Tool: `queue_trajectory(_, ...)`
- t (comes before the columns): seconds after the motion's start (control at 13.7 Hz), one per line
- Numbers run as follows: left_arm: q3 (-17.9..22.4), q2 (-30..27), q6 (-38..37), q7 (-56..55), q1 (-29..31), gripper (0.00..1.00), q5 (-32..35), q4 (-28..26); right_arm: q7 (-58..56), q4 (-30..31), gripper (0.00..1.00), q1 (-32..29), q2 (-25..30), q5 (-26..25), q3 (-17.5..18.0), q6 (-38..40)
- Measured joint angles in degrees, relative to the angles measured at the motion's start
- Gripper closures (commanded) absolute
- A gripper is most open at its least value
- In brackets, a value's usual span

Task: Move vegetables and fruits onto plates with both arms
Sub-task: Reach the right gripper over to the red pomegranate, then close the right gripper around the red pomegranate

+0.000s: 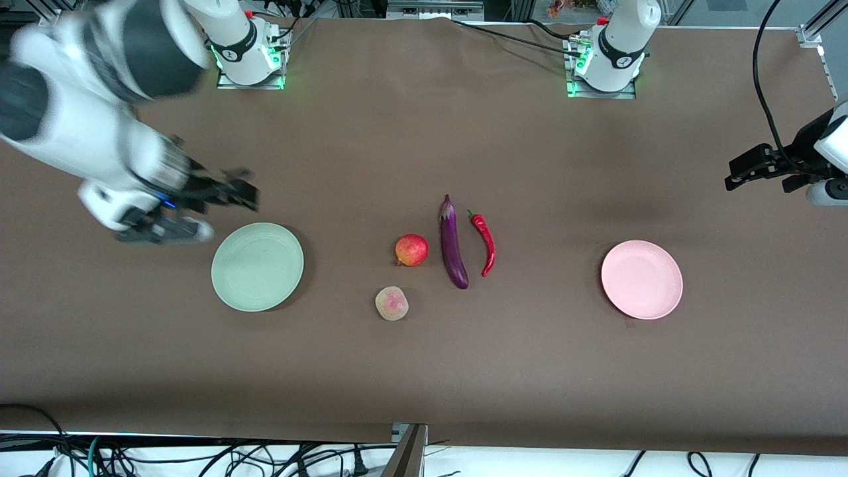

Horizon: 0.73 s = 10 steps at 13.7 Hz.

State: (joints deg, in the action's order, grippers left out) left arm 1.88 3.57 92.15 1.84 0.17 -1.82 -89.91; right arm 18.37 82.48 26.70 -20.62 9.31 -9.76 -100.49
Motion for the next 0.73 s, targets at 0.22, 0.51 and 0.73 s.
queue_trajectory(0.22, -0.06, 0.01, -0.02, 0.00, 0.00, 0.00, 0.00, 0.01, 18.56, -1.60, 0.00, 7.75, -10.03, 1.88, 0.25, -12.45)
queue_trajectory(0.51, -0.06, 0.03, -0.04, 0.00, 0.00, 0.00, 0.00, 0.01, 36.04, -3.57, 0.00, 14.13, -17.78, 3.90, 0.27, -21.69)
queue_trajectory(0.73, -0.07, 0.03, -0.04, 0.00, 0.00, 0.00, 0.00, 0.01, 41.25, -3.79, 0.00, 15.00, -21.50, 6.54, 1.24, -26.93)
